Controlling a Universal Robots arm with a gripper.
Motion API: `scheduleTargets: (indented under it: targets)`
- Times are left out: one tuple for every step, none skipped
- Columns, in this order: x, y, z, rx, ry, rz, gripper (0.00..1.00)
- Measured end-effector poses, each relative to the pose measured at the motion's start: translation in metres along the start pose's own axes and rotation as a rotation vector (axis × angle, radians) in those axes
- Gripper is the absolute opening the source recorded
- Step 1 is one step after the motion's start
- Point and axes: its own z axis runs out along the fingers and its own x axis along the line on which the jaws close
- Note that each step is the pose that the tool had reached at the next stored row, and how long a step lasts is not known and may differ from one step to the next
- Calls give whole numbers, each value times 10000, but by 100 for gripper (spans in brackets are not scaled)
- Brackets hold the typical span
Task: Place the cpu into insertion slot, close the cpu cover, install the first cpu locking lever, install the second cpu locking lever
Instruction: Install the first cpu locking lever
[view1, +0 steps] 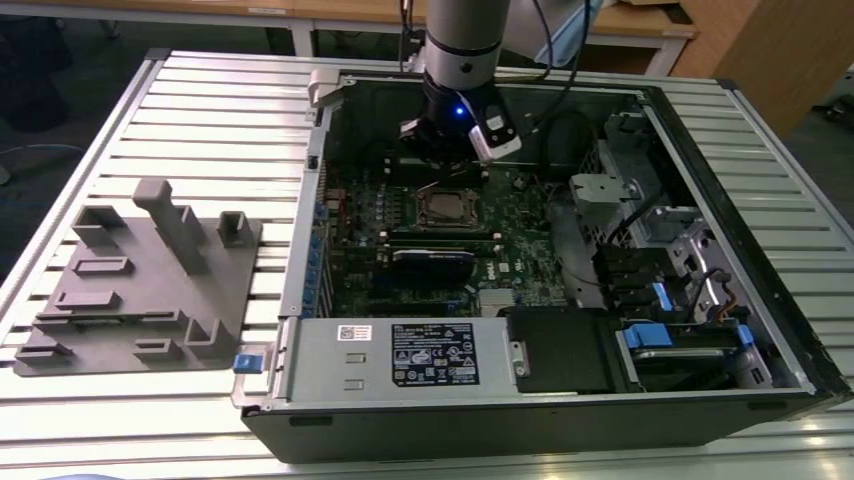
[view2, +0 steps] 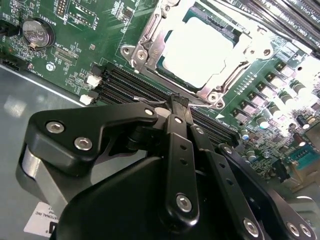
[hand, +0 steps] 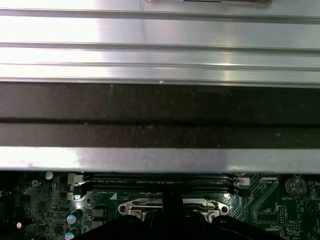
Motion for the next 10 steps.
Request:
scheduleTargets:
  targets:
    - [0, 0, 1, -1, -1, 0, 11]
    - [-1, 0, 2, -3, -2, -2, 11]
    - [-4, 0, 2, -3, -1, -2, 11]
    - [-12, 0, 3, -4, -2, -3, 11]
    - [-25, 1, 4, -5, -3, -3, 11]
    - [-39, 2, 5, -4, -2, -3, 11]
    - [-55, 2, 5, -3, -1, -2, 11]
    - [-68, 3, 6, -3, -1, -2, 11]
    - [-79, 4, 6, -3, -1, -1, 11]
    - [-88, 6, 7, -3, -1, -2, 11]
